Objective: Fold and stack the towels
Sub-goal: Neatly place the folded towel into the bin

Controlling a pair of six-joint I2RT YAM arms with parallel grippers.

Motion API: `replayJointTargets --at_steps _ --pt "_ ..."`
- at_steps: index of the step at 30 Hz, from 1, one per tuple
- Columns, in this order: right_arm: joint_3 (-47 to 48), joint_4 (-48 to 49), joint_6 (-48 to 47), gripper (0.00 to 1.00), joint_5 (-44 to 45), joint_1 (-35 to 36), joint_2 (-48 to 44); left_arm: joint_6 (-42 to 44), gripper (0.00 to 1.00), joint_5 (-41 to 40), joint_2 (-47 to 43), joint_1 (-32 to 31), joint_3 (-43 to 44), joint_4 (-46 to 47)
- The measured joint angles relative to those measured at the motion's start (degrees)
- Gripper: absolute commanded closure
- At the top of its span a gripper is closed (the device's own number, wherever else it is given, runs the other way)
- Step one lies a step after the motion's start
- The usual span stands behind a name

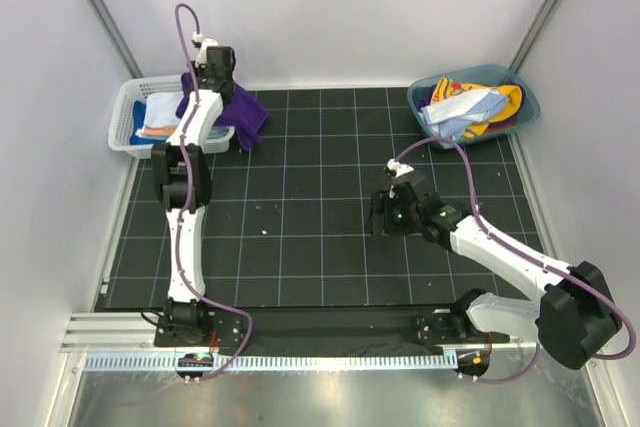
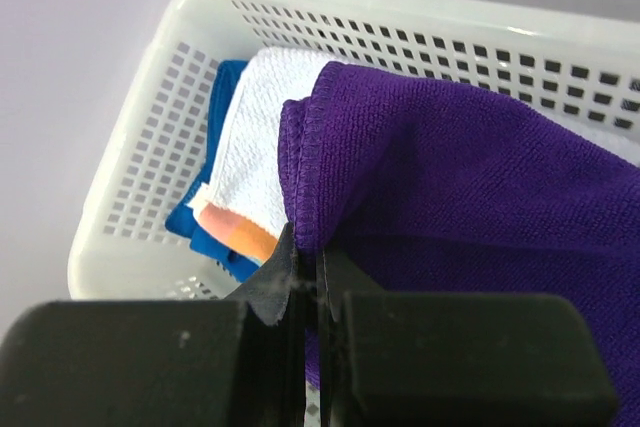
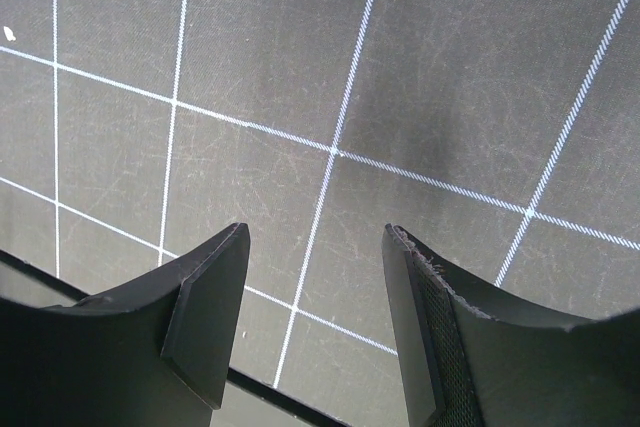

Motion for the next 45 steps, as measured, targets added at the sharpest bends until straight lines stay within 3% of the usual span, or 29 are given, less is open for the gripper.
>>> replayJointTargets --at_steps 15,31,33,34,36,39,45 --pt "0.0 0.0 -0.4 0.37 0.0 1.0 0.0 2.1 1.0 2.2 -0.1 3.3 -0.6 5.9" --pt "0.0 0.4 -1.0 0.37 0.3 1.2 1.9 1.1 0.99 7.5 0.0 11.5 -0.7 10.8" --pt "0.0 0.4 -1.0 0.37 0.4 1.2 2.3 0.2 0.88 8.9 0.0 12.7 -0.7 11.1" --pt "0.0 0.4 -1.0 0.37 0.5 1.2 2.6 -0.2 0.62 9.5 0.0 13.2 -0.7 11.1" --pt "0.0 0.4 -1.0 0.37 0.5 1.2 3.1 -2.1 0.39 11.0 0.0 14.4 -0.8 11.3" --pt "0.0 0.4 -1.0 0.37 0.8 1.2 3.5 -4.7 0.24 12.4 0.0 15.9 -1.0 11.3" --pt "0.1 0.3 -1.0 0.37 1.4 1.2 3.5 -9.3 0.16 12.8 -0.3 16.6 -1.9 11.2"
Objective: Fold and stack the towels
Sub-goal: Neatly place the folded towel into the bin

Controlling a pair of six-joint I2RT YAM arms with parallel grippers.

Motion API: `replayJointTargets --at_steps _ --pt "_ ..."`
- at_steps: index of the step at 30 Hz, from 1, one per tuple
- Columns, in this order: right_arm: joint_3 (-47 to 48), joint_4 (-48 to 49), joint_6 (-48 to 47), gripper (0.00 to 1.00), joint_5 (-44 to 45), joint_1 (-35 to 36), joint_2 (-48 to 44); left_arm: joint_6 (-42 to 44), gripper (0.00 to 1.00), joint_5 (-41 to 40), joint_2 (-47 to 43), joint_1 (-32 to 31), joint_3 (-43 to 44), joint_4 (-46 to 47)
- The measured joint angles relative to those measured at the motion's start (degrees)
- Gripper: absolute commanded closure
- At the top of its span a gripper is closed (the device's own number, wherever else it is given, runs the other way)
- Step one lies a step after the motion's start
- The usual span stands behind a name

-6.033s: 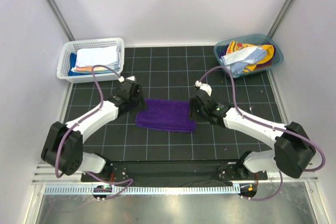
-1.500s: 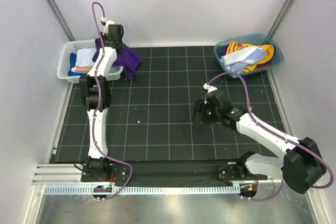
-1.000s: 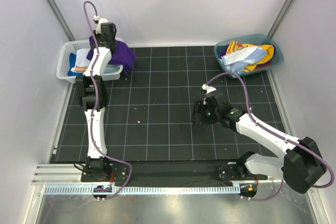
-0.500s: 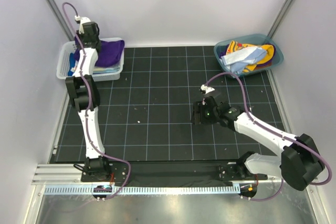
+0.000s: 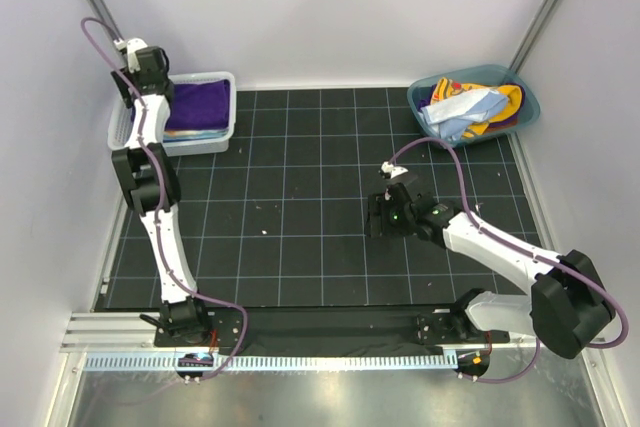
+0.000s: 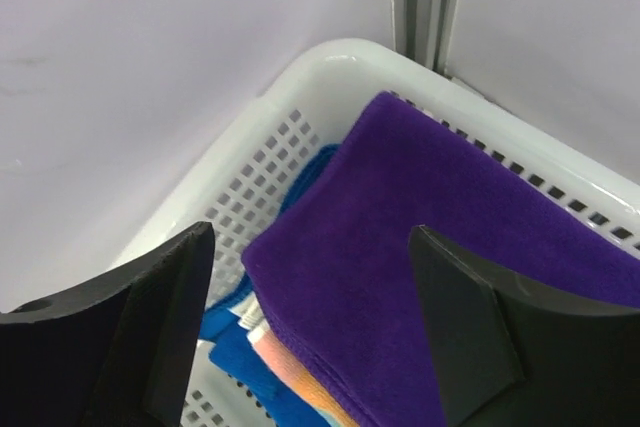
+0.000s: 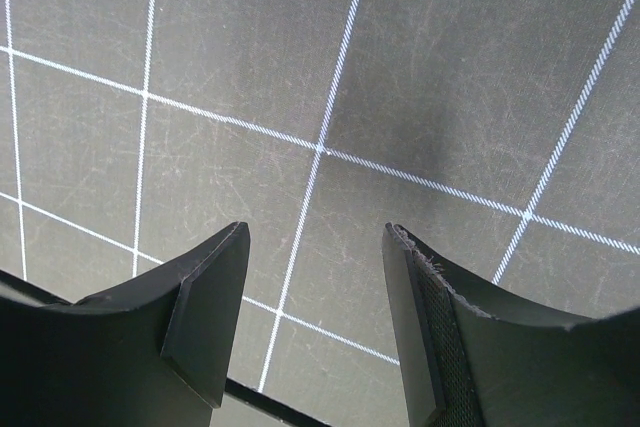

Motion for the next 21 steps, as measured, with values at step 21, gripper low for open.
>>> replayJointTargets --at_steps 21 --pt "25.0 -5.9 0.9 0.34 11.3 -3.8 9.9 -20.8 0.14 8.1 -32.3 -29.1 -31.4 1.9"
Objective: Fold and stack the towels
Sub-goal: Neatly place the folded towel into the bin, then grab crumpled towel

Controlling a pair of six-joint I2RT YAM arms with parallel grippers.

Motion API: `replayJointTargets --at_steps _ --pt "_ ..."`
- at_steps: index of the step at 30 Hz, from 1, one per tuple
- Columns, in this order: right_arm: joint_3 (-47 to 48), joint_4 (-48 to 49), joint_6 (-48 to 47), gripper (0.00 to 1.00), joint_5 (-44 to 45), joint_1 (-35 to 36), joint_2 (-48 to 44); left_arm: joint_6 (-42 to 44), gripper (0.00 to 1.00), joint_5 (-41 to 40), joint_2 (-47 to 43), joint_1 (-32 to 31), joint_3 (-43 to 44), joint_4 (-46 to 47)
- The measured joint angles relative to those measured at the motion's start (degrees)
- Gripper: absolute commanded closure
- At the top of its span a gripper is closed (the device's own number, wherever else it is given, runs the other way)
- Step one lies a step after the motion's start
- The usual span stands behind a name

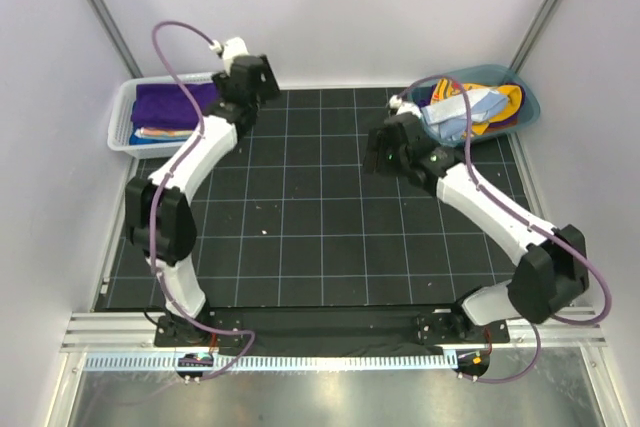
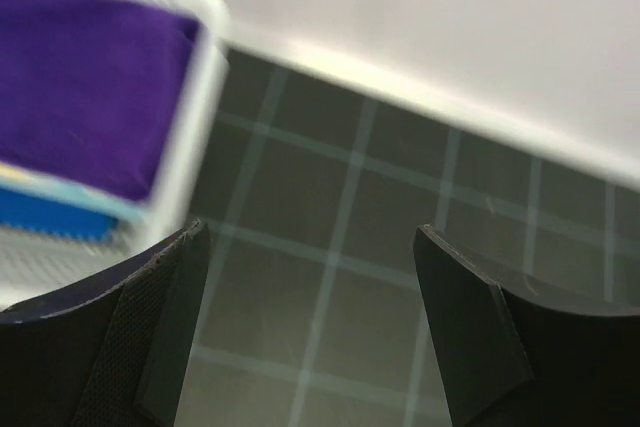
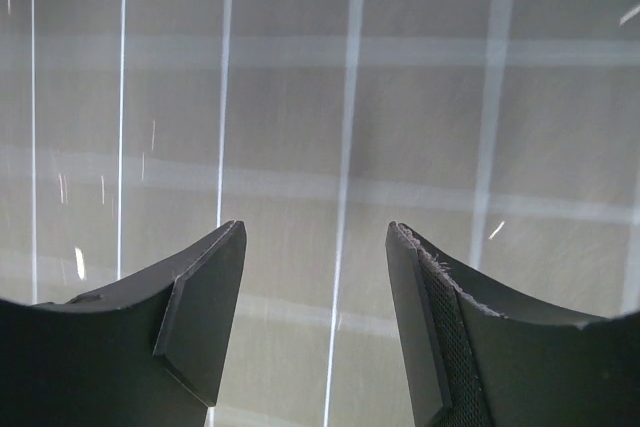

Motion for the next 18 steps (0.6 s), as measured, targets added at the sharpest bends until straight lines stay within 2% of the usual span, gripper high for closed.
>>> replayJointTargets --at_steps 6,13,18 --pt "17.3 -3.5 -0.2 0.34 4.9 -11.5 11.3 -3.8 0.15 3.6 -10.1 -11.9 -11.3 -6.2" --pt "33.7 -6.5 0.5 0.34 9.7 -21.6 29.2 -6.5 0.16 9.6 -16.5 -23.6 -12.7 -18.3" --pt "40.9 -8.3 2.7 0.34 10.4 -25.1 40.8 -4.4 0.16 12.1 -25.2 -27.0 -15.5 -25.1"
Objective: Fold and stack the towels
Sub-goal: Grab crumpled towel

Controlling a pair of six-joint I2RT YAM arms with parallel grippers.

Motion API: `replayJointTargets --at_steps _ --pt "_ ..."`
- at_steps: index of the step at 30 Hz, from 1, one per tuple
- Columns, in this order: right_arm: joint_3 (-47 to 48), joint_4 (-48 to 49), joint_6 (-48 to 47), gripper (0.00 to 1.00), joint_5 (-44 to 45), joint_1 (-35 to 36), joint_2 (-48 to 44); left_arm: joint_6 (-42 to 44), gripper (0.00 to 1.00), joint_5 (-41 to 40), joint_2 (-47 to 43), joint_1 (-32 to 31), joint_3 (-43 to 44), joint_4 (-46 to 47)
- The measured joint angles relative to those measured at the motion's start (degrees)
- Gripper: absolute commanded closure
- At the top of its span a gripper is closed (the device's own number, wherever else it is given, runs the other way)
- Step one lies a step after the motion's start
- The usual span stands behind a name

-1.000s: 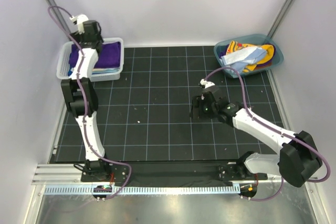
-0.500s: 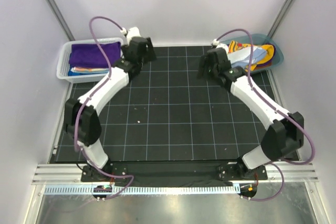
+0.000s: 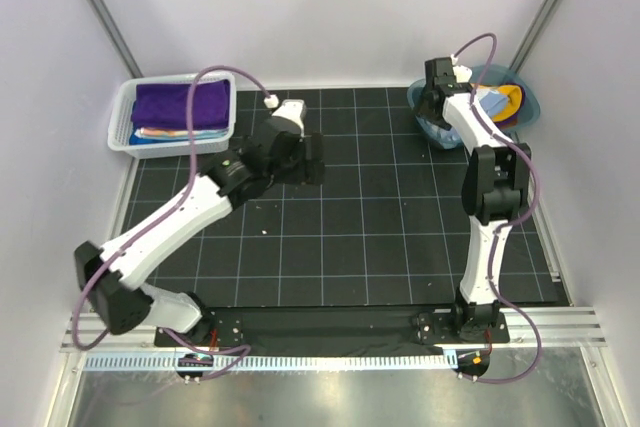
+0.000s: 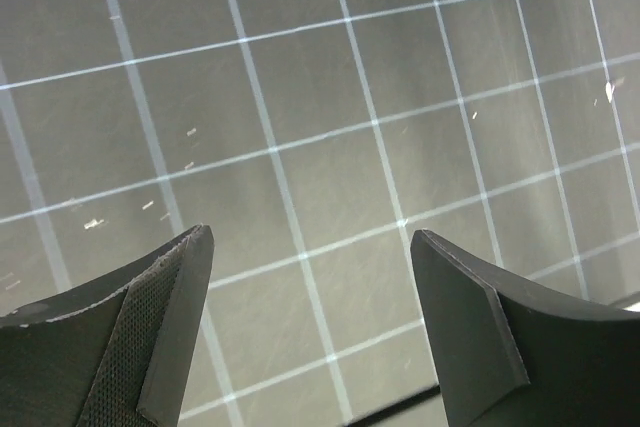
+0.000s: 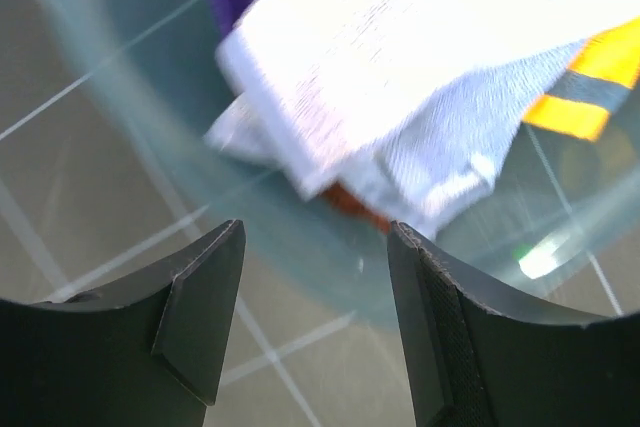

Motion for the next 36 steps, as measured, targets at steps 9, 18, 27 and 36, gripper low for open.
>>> replayJointTargets --at_steps 9,18,27,36 --pt "8.5 -0.7 5.7 0.43 0.0 -3.8 9.9 2.4 0.16 0.9 -15.8 -0.4 -11.2 -2.5" --pt "9.3 1.0 8.6 0.93 0.0 -3.8 10.1 3.8 0.16 0.6 -18.0 -0.4 -17.6 -2.1" --pt "16.1 -2.0 8.7 0.99 -2.7 -3.8 8.9 4.6 0.15 0.2 -18.5 -0.4 -18.9 -1.2" --pt "28.4 -5.7 8.5 0.99 -10.1 -2.1 -1.1 4.8 0.14 0.2 -20.7 2.1 -20.3 -0.2"
